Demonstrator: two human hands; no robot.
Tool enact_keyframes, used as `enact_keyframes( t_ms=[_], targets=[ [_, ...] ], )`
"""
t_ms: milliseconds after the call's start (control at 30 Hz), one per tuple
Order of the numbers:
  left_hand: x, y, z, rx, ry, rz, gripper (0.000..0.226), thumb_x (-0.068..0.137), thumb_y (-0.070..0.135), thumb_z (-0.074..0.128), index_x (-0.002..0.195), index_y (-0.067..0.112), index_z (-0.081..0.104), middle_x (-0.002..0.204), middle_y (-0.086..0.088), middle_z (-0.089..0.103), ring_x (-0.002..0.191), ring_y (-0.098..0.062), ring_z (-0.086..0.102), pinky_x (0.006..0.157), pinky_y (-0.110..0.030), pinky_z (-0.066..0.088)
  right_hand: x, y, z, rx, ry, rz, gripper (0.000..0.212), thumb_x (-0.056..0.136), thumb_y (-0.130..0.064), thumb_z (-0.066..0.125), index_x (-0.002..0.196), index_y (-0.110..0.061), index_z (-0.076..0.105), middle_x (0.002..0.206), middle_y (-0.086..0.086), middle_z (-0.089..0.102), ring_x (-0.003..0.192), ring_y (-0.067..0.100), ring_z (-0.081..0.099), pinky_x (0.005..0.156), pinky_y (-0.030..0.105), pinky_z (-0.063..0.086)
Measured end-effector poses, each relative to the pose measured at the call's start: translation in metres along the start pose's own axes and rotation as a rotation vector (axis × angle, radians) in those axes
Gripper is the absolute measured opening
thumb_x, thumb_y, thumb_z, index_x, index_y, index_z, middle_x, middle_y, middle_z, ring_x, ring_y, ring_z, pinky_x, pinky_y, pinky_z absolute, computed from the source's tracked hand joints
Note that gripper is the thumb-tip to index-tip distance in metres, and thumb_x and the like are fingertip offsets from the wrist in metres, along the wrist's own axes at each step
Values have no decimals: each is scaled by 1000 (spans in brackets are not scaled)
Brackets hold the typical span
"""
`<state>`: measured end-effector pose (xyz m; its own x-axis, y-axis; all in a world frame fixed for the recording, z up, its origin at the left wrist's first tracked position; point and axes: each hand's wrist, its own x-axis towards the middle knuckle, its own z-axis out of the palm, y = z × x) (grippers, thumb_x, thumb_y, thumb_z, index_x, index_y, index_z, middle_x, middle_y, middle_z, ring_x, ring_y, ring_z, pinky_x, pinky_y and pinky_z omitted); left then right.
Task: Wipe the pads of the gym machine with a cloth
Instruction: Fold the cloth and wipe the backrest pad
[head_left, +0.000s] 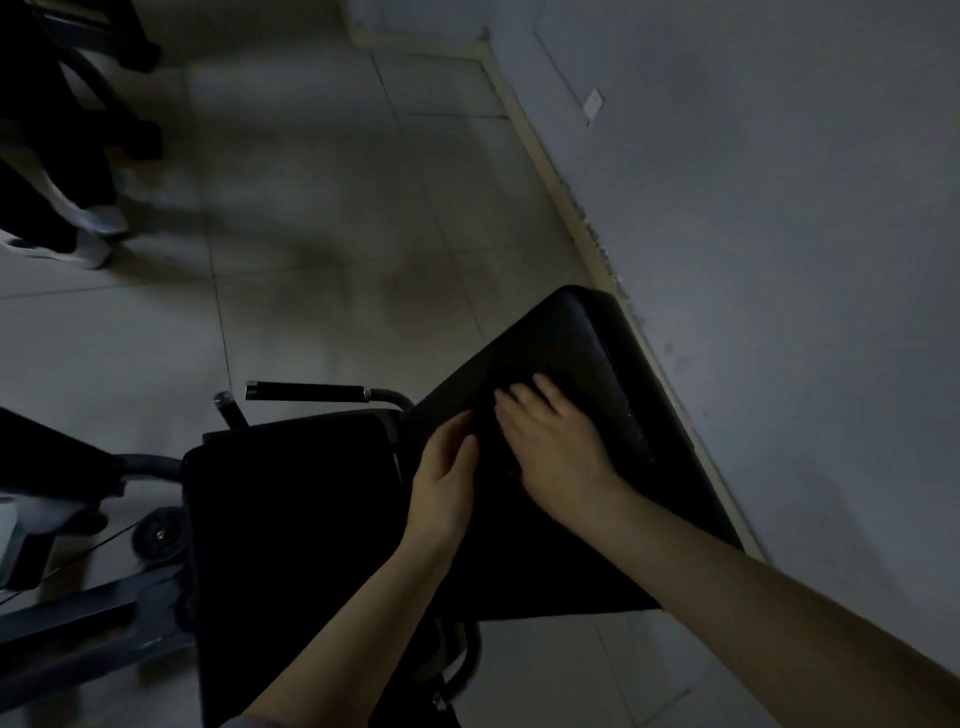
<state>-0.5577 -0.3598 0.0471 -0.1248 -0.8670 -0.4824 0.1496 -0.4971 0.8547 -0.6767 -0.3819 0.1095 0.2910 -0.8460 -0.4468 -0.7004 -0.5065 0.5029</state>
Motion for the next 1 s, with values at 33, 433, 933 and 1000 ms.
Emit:
enact_keyframes(
  t_ms=[33, 433, 933, 1000],
  targets=[
    [-1, 6, 8, 11, -33, 45, 35, 98, 26, 46, 132, 31, 49, 134, 5, 53, 123, -10, 50, 109, -41, 39, -6, 12, -7, 59, 78, 63, 69, 96, -39, 38, 149, -3, 10, 158, 11, 11, 145, 28, 8, 117, 43, -4],
    [77, 67, 80, 569, 58, 305, 54, 100, 43, 25, 150, 21, 19, 158, -1, 16, 144, -20, 18, 118, -45, 13, 5, 86, -18, 1525, 393, 833, 46, 102, -37, 25, 143, -20, 36, 147, 0, 40, 132, 15, 38, 95, 16, 22],
    [145, 119, 74, 123, -452, 52, 50, 97, 52, 28, 114, 23, 64, 122, 12, 62, 111, -3, 57, 102, -12, 36, 20, 93, -22, 1574, 341, 913, 72, 78, -61, 3, 147, -42, 5, 153, -16, 24, 132, 3, 31, 95, 13, 20],
    [156, 98, 59, 202, -585, 101, 30, 101, 32, 32, 124, 22, 49, 113, 17, 53, 102, 16, 52, 89, 3, 31, 24, 92, -20, 1505, 279, 903, 68, 82, -61, 3, 147, -43, 3, 154, -15, 22, 137, 9, 30, 105, 25, 22]
  ],
)
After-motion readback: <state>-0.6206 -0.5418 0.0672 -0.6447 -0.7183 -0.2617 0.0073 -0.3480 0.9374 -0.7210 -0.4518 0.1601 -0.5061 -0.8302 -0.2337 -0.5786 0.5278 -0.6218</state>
